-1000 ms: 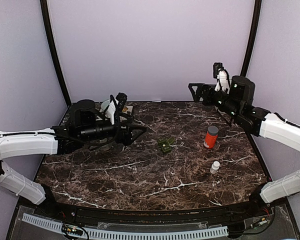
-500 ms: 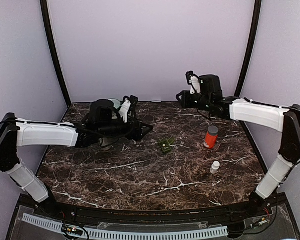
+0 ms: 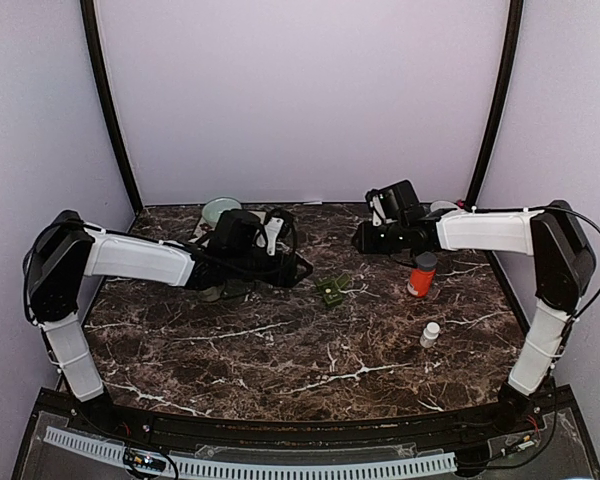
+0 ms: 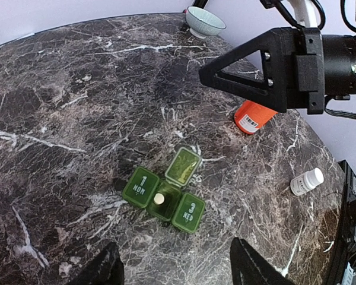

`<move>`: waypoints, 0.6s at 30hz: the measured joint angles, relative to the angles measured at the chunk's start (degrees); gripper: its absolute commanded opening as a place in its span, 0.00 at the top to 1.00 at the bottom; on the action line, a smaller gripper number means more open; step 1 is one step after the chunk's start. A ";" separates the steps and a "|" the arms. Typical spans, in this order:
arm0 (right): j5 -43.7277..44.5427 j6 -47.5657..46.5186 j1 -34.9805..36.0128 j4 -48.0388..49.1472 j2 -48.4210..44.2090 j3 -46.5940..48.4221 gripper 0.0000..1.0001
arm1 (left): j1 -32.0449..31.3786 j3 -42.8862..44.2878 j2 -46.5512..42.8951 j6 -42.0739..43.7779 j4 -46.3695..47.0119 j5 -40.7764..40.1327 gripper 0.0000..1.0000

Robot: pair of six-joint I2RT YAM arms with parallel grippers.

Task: Sort the pills into containers
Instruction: Close the lid of the pill container on the pill container.

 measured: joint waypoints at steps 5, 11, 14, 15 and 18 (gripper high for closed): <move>-0.33 2.51 0.20 0.11 0.55 -2.54 0.63 | 0.70 1.97 3.21 -2.29 -1.01 0.37 0.42; -0.61 4.26 0.68 0.09 3.10 -3.65 0.63 | 1.68 4.07 6.97 -4.72 -1.84 1.55 0.47; -0.66 4.70 1.01 0.09 3.80 -3.78 0.63 | 2.38 5.18 9.07 -5.75 -2.25 2.64 0.47; -0.72 4.87 1.03 0.13 3.98 -3.85 0.63 | 2.64 5.51 9.68 -6.05 -2.45 2.95 0.47; -0.83 5.35 1.14 0.13 4.33 -3.93 0.63 | 3.37 6.60 11.17 -6.91 -3.02 4.13 0.47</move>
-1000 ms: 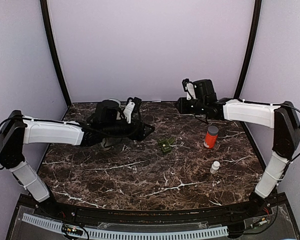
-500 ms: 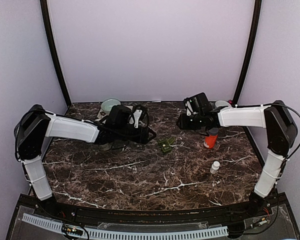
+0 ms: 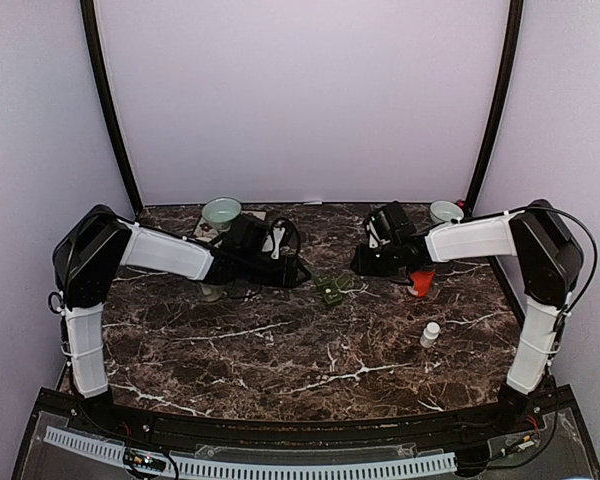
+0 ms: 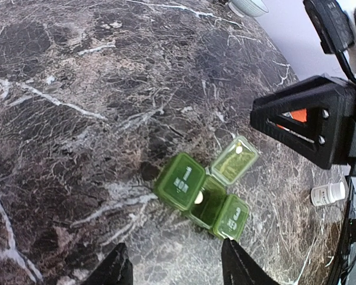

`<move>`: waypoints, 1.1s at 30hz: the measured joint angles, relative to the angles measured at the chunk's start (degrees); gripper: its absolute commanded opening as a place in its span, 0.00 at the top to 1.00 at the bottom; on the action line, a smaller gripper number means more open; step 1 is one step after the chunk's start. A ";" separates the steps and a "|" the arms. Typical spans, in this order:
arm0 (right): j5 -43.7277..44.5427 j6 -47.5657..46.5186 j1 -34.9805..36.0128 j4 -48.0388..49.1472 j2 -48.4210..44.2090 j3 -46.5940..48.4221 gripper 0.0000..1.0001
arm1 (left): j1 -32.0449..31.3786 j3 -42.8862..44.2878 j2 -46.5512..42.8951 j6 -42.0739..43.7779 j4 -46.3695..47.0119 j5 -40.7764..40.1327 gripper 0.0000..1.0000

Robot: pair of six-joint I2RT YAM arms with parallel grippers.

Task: Sort the pills into containers
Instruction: Close the lid of the pill container on the pill container.

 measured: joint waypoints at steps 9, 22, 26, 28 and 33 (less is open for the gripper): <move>0.02 1.01 0.20 0.96 0.22 -1.18 0.64 | 0.76 4.22 3.23 -0.46 -0.52 3.41 0.48; -0.15 1.79 0.33 0.83 1.53 -2.23 0.64 | 0.76 7.67 6.67 -0.07 -4.35 6.19 0.48; -0.44 1.84 0.81 0.83 2.10 -2.23 0.64 | 0.76 8.41 7.15 0.09 -5.05 6.32 0.49; -0.63 1.84 0.98 0.83 2.23 -2.23 0.64 | 0.76 8.52 7.30 0.20 -5.25 6.51 0.49; -0.79 1.84 1.27 0.85 2.27 -2.23 0.64 | 0.76 9.60 8.61 0.44 -6.21 6.99 0.49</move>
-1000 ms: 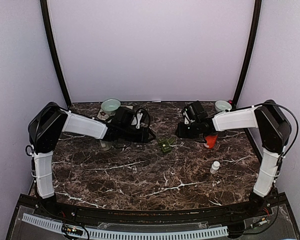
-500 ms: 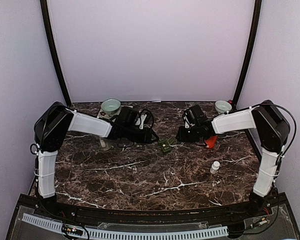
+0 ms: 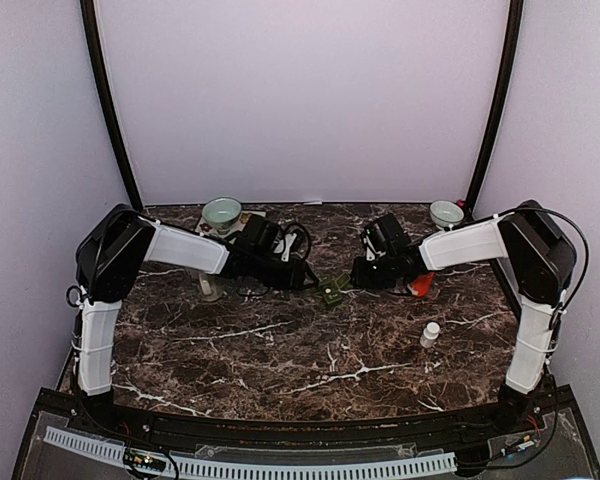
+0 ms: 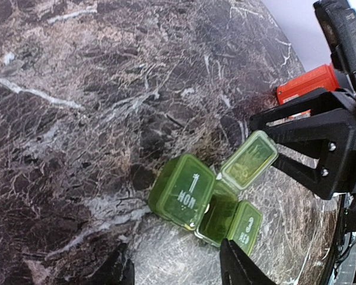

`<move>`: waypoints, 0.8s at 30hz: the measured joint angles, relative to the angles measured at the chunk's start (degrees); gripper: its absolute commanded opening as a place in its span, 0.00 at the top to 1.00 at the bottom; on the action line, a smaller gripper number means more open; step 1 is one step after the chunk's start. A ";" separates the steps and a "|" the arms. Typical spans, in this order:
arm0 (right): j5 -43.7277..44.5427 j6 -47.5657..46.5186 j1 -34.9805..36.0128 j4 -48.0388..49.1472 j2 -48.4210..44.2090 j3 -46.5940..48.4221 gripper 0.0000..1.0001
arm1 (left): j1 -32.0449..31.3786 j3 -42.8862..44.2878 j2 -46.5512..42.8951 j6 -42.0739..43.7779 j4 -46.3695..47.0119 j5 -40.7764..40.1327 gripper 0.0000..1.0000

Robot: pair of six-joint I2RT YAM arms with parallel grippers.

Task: Sort the pills into containers
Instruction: Close the lid of the pill container on the pill container.

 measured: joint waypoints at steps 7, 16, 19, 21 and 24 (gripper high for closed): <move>-0.11 0.02 0.13 0.00 0.00 0.00 0.65 | 0.00 1.66 1.68 0.63 -1.49 0.15 0.50; -0.50 0.02 0.24 0.02 0.00 0.00 0.65 | 0.00 2.64 1.99 0.81 -2.47 -0.46 0.49; -0.68 0.02 0.26 0.04 0.00 0.00 0.65 | 0.00 3.34 2.12 0.81 -2.95 -0.98 0.49; -0.90 0.00 0.26 0.04 0.00 0.00 0.65 | 0.00 4.55 2.40 0.83 -3.30 -1.25 0.50; -1.11 0.00 0.26 0.04 0.00 0.00 0.65 | 0.00 6.10 2.91 0.90 -3.54 -1.55 0.50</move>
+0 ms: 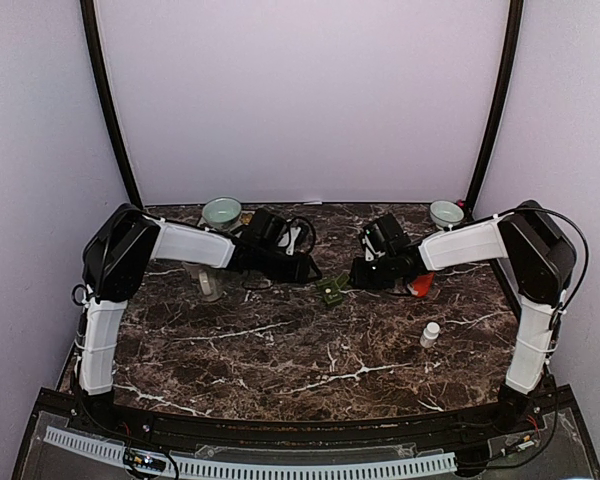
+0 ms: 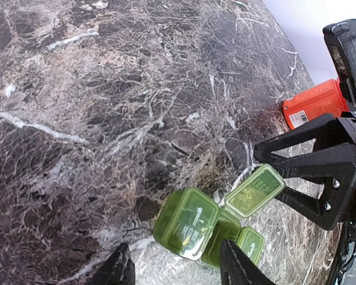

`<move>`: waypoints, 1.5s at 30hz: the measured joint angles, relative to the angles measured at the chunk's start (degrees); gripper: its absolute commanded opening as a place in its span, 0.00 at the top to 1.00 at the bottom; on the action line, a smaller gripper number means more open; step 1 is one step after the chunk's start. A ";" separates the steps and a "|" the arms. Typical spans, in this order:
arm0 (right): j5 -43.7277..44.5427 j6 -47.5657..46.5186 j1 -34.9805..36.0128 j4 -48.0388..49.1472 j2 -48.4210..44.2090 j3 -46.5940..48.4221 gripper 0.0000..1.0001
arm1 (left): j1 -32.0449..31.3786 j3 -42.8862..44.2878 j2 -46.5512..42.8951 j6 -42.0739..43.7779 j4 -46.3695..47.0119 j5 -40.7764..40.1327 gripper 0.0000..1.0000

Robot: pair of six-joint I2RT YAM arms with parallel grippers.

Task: Sort the pills into containers
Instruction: Close the lid of the pill container on the pill container.

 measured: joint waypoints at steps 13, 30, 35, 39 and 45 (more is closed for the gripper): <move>-0.22 0.00 0.07 0.09 0.00 1.88 0.65 | 0.15 3.41 3.32 0.94 -2.08 -0.94 0.54; -1.77 -0.37 1.31 0.00 0.00 2.21 0.65 | 0.22 4.94 4.09 1.42 -3.13 -0.79 0.59; -2.14 -0.44 1.84 -0.07 0.00 2.64 0.65 | 0.22 5.53 4.37 1.42 -3.34 -0.76 0.59; -2.64 -0.44 2.16 -0.07 0.00 2.75 0.65 | 0.22 5.53 4.39 1.42 -3.34 -0.70 0.60; -3.21 -0.39 2.80 -0.07 0.00 2.80 0.65 | 0.22 5.53 4.39 1.42 -3.34 -0.52 0.61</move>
